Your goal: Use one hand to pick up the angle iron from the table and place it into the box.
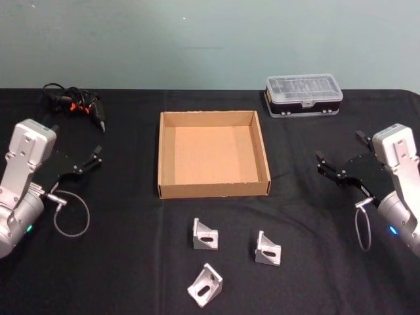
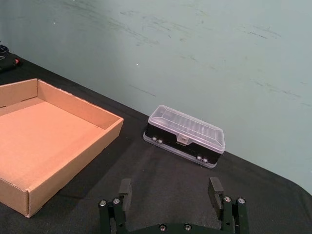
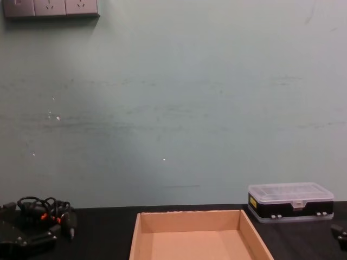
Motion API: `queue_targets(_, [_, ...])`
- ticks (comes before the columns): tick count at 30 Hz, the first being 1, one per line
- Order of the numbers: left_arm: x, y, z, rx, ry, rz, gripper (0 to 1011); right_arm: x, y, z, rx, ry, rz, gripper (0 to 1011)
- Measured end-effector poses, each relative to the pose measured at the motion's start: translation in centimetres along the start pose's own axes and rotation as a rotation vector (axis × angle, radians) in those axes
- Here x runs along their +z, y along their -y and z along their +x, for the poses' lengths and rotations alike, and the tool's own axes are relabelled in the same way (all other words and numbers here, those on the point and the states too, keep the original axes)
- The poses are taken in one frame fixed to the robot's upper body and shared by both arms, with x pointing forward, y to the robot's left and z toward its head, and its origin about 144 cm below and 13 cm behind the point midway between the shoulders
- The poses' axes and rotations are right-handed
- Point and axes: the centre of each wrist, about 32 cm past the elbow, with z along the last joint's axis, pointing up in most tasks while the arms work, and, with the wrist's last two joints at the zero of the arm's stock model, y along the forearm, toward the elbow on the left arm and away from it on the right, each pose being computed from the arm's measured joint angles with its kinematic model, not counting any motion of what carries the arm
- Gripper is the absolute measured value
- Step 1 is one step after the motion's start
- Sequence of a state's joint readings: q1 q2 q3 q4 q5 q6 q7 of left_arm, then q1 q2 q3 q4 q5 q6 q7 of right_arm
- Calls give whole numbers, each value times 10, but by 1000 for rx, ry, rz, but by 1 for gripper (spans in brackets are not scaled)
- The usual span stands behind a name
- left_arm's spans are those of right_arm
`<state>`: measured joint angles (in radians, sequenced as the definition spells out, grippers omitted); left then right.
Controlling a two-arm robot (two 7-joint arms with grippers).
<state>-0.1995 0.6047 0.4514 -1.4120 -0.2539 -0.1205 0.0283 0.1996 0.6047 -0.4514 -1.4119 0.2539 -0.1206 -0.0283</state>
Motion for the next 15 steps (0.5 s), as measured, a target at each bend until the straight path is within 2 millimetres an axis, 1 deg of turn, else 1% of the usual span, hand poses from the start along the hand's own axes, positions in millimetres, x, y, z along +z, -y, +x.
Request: queue_targets(15, [0, 0, 0, 0, 0, 0, 1011, 0, 0, 0, 0, 0, 0, 1004])
